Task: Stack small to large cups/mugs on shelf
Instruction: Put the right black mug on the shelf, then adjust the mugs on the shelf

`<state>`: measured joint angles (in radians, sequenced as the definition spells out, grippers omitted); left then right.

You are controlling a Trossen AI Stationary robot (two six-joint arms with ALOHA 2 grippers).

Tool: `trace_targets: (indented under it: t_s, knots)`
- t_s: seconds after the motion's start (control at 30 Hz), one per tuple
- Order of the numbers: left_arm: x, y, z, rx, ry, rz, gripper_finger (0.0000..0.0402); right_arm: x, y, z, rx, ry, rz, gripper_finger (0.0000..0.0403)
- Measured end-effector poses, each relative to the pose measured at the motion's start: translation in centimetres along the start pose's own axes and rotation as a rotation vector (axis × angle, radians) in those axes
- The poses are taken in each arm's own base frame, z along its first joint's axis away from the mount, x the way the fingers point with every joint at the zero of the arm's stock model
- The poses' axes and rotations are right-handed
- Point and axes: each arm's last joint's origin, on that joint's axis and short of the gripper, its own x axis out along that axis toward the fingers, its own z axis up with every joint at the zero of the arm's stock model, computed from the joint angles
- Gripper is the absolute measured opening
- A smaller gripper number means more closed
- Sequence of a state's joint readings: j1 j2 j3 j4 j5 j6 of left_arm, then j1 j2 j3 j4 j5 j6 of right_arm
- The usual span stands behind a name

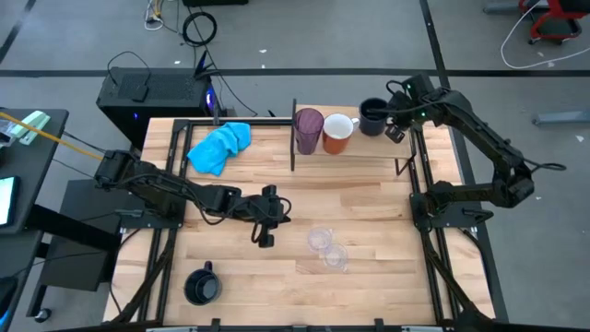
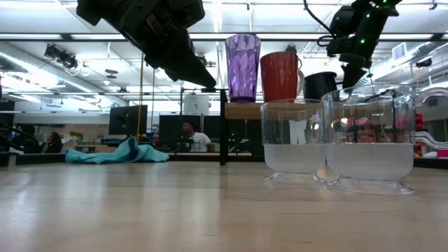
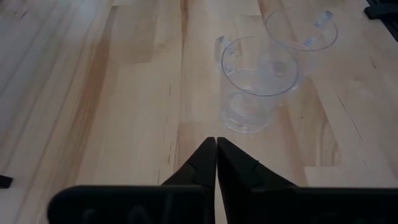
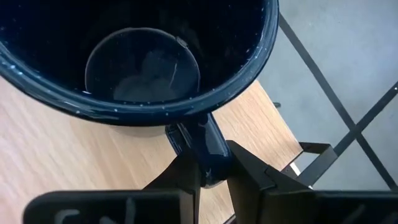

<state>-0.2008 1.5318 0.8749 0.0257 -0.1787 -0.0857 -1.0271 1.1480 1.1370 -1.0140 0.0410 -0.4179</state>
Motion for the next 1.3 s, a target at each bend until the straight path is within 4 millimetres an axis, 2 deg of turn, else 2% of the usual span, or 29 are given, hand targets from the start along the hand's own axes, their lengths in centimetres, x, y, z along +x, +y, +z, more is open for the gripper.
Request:
trace_targets:
  t_s: [0.33, 0.6, 0.83, 1.13, 1.3]
  knots:
    - [0.0, 0.0, 0.0, -0.005, 0.000, 0.000, 0.0018, -1.1, 0.3, -0.7, -0.011, 0.003, -0.001, 0.0081]
    - [0.0, 0.0, 0.0, -0.008, 0.001, 0.000, 0.0019, -0.7, 0.3, -0.6, 0.018, 0.019, 0.007, 0.0113]
    - [0.0, 0.0, 0.0, -0.008, 0.001, 0.000, 0.0013, -0.7, 0.3, -0.8, 0.022, 0.033, 0.012, 0.0122]
    - [0.0, 0.0, 0.0, -0.008, 0.001, 0.000, 0.0026, -2.8, 0.7, -0.7, 0.021, 0.018, 0.018, 0.0144]
    - [0.0, 0.0, 0.0, -0.008, 0.001, 0.000, 0.0023, -4.9, 1.1, 0.1, 0.004, -0.052, 0.005, 0.0157]
